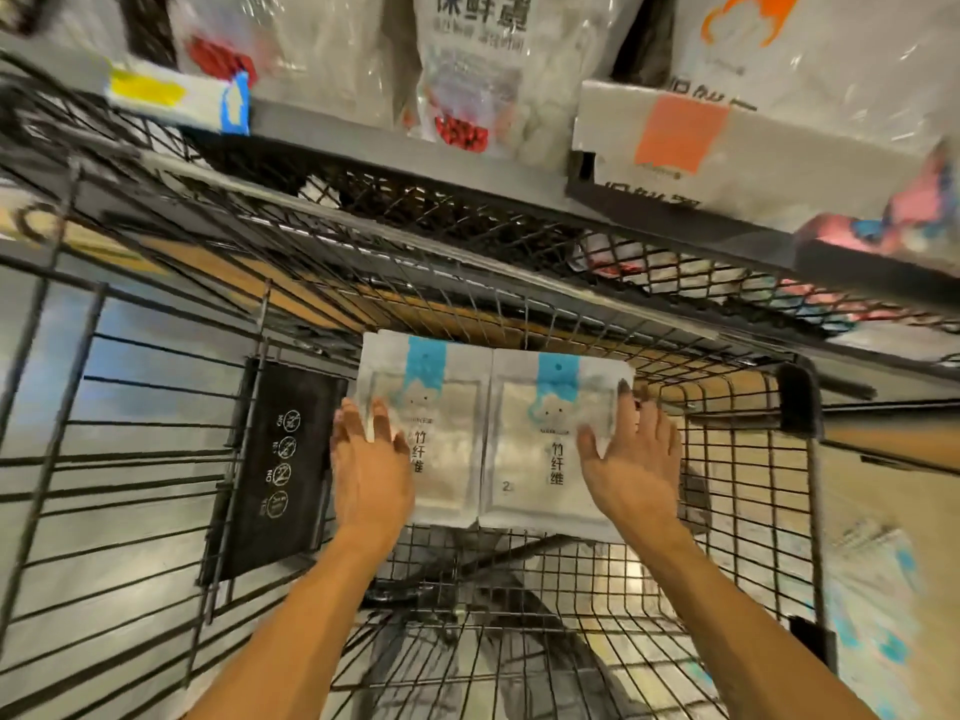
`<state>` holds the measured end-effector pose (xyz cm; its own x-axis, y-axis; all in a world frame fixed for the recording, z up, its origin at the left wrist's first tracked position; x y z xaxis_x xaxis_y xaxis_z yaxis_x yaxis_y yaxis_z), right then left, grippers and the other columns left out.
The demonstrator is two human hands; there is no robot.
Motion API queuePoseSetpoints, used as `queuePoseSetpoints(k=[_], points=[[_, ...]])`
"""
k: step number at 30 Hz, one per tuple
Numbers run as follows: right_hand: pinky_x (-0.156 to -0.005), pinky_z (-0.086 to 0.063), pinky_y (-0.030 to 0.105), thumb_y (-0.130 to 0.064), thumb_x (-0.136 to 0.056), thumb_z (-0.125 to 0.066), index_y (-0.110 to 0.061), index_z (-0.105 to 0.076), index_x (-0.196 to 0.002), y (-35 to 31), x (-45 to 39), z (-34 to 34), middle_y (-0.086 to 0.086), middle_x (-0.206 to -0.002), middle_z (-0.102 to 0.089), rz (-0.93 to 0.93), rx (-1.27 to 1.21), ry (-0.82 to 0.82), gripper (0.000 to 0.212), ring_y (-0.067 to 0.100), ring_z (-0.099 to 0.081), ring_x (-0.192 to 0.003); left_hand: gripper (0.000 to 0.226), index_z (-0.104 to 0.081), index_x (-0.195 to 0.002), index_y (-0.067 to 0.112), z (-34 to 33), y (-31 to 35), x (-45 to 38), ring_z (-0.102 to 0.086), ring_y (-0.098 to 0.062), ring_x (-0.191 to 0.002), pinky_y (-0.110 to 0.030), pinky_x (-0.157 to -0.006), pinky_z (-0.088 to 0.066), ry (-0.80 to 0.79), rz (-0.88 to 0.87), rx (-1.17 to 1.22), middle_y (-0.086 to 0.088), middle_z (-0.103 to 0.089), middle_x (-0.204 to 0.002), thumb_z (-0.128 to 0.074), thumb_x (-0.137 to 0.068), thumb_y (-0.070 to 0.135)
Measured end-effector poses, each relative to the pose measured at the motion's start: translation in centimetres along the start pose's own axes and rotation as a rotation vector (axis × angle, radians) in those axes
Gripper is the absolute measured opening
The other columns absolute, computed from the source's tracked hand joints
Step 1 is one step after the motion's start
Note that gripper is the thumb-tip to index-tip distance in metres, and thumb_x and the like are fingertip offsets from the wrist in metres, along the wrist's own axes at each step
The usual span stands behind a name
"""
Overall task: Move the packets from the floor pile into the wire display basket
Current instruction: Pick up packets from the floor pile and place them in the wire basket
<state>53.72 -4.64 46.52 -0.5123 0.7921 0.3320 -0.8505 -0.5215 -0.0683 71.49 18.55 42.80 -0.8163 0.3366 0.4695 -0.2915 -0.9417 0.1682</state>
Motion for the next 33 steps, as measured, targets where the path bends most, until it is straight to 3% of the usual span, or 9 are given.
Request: queuePoseSetpoints(k=[2,5,12,18,24,33], points=[[-0.126,-0.016,0.053,-0.063,-0.102,-0.028,-0.019,-0.02,-0.163,0.0,0.7,2.1,0.017,-0.164,-0.029,0.05,-0.012,0.006,0.075,0.036,-0.026,-0.152,0.061,-0.023,-0.161,0.011,2.3,0.6,1.0,-0.026,-0.042,-0.149,-0.051,-0.122,-0.027,0.036,-0.045,-0.022,-0.027,-0.024,-0.162,-0.038,-0.106,0.034],[-0.128,-0.011,0.051,-0.062,-0.102,-0.034,-0.02,-0.016,-0.164,-0.2,1.6,5.6,0.012,-0.169,-0.023,0.101,-0.051,0.006,0.077,0.031,-0.018,-0.156,0.058,-0.032,-0.158,0.011,5.9,1.5,2.9,-0.031,-0.039,-0.147,-0.051,-0.12,-0.031,0.101,-0.111,-0.031,-0.023,-0.036,-0.157,-0.038,-0.105,0.034],[-0.128,-0.013,0.048,-0.061,-0.101,-0.041,-0.021,-0.02,-0.163,-0.6,3.8,15.2,0.009,-0.169,-0.024,0.21,-0.079,0.089,0.077,0.028,-0.02,-0.157,0.059,-0.03,-0.16,0.012,15.0,4.2,7.8,-0.025,-0.034,-0.152,-0.049,-0.123,-0.023,0.216,-0.182,-0.065,-0.018,-0.03,-0.163,-0.03,-0.108,0.041],[-0.129,-0.01,0.048,-0.064,-0.101,-0.039,-0.022,-0.024,-0.163,-0.7,6.8,22.9,0.009,-0.17,-0.023,0.235,-0.069,0.154,0.076,0.028,-0.016,-0.158,0.06,-0.033,-0.158,0.013,22.3,6.6,12.0,-0.031,-0.035,-0.149,-0.05,-0.119,-0.031,0.312,-0.266,-0.088,-0.019,-0.035,-0.161,-0.034,-0.108,0.044],[-0.129,-0.008,0.046,-0.068,-0.1,-0.035,-0.025,-0.022,-0.164,0.2,11.9,28.1,0.006,-0.171,-0.019,0.199,-0.104,0.212,0.078,0.026,-0.013,-0.159,0.064,-0.015,-0.164,0.023,28.3,8.3,15.6,-0.011,-0.024,-0.157,-0.046,-0.127,-0.011,0.324,-0.375,-0.138,-0.007,-0.015,-0.17,-0.018,-0.107,0.054],[-0.126,-0.016,0.047,-0.068,-0.099,-0.039,-0.024,-0.032,-0.16,5.1,24.6,32.0,0.003,-0.167,-0.032,-0.073,-0.195,0.355,0.075,0.026,-0.025,-0.154,0.066,-0.016,-0.163,0.026,31.8,12.4,22.2,-0.009,-0.022,-0.158,-0.045,-0.128,-0.006,0.29,-0.741,-0.218,-0.003,-0.013,-0.171,-0.016,-0.106,0.059]])
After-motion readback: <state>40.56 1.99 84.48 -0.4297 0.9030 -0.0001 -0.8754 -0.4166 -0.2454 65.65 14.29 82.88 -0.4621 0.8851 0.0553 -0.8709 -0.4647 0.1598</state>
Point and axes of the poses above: each hand's wrist, its own x-axis away from the middle knuckle, its own z-axis out of the back of the hand, y = z × x, the point moved 3 cm from there along -x, towards the middle knuckle
